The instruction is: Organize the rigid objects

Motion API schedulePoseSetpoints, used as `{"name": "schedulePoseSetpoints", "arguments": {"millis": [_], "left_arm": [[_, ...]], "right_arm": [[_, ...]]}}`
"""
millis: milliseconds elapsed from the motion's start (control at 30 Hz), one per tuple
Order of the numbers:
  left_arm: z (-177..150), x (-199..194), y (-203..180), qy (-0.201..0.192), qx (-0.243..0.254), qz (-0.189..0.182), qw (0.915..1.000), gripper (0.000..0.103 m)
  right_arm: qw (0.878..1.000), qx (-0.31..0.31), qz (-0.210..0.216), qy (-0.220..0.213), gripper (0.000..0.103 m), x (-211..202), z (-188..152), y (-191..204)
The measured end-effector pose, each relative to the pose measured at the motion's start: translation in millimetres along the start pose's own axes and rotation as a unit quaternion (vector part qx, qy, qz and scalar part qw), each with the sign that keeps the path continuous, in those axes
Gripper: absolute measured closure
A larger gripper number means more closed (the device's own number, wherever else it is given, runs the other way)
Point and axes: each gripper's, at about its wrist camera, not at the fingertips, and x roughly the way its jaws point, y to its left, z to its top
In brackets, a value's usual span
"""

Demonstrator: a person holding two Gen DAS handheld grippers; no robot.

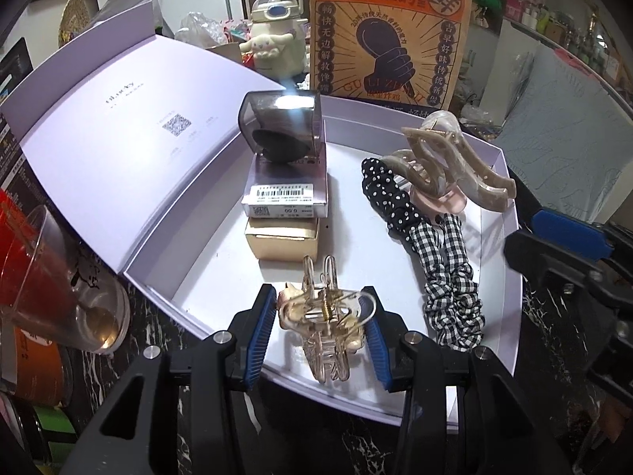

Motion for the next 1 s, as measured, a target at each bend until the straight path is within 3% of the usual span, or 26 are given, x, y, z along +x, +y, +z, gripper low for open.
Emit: {"name": "schedulePoseSetpoints", "arguments": {"millis": [67,133,200,433,1000], "left_arm": [[-0.6,-2.7,-1.0,-0.002,0.002,0.005,1.0,0.058],[-1.8,-7.7,-2.4,-0.009,0.003,0.008,0.9999,0.032],[-3.6,-15.6,-3.3,-0.023,0.004,0.014,0.9996,0.022],[-5.5,-38.9,-5.7,-0.039,0.005,0.014,0.9991,0.021],[-24.6,-115.4,-2.8,-0.101,-0.009,0.006,0.9949,0.021]], "right_arm": [[1.0,-0.002,-0.003,-0.003,0.057,-4.9,-0.5,-0.4],[1.0,-0.004,-0.009,-0.007,0.054,-10.2,-1.2,-0.7],[1.0,-0.004,-0.014,-0.011,0.053,-15.9,-2.2,-1.4],[0.999,-0.012,-0.025,-0.025,0.048,-36.3,-5.2,-0.3],[0.994,-0.035,-0.05,-0.093,0.007,-108.8,-18.6,22.4]]}}
